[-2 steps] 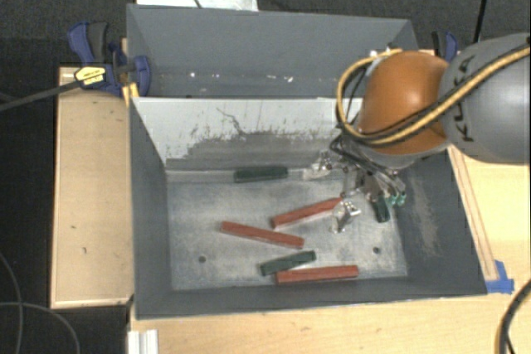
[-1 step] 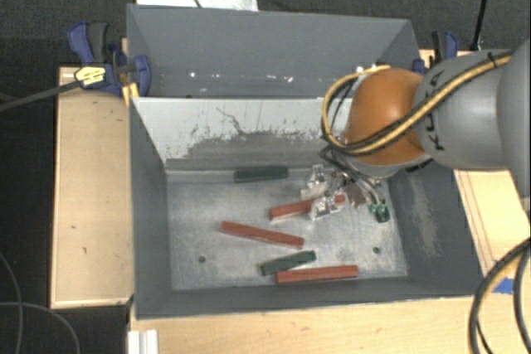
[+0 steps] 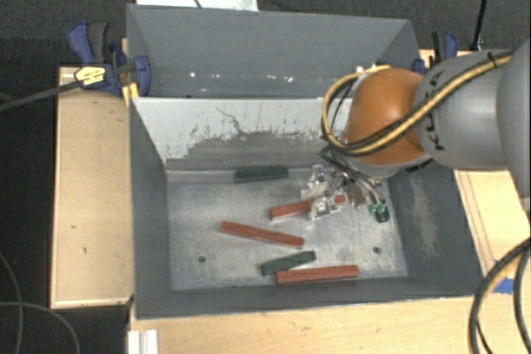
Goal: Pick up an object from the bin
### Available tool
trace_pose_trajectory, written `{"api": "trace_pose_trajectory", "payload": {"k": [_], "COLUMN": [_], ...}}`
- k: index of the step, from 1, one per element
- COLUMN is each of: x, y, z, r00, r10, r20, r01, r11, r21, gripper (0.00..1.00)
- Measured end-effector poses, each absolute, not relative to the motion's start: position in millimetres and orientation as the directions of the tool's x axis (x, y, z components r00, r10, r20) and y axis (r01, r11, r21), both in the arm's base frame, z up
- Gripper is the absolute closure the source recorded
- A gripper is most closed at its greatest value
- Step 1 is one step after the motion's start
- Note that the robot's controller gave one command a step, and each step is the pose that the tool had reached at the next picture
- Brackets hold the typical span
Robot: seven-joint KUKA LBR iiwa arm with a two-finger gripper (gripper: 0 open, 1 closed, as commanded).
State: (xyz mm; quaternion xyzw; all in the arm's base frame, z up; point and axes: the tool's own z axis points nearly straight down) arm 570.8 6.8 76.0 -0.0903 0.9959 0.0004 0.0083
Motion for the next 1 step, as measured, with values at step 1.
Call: {"api": "trace_pose_trajectory", "payload": {"k": [1], "x": [584.5], "y": [4.8], "z": [223.5], "r00": [-0.972], "r10": [-0.235], "r20": [-0.006], "r01": [-0.235], "r11": [0.972], "r21": [-0.001], "gripper": [1.0]}}
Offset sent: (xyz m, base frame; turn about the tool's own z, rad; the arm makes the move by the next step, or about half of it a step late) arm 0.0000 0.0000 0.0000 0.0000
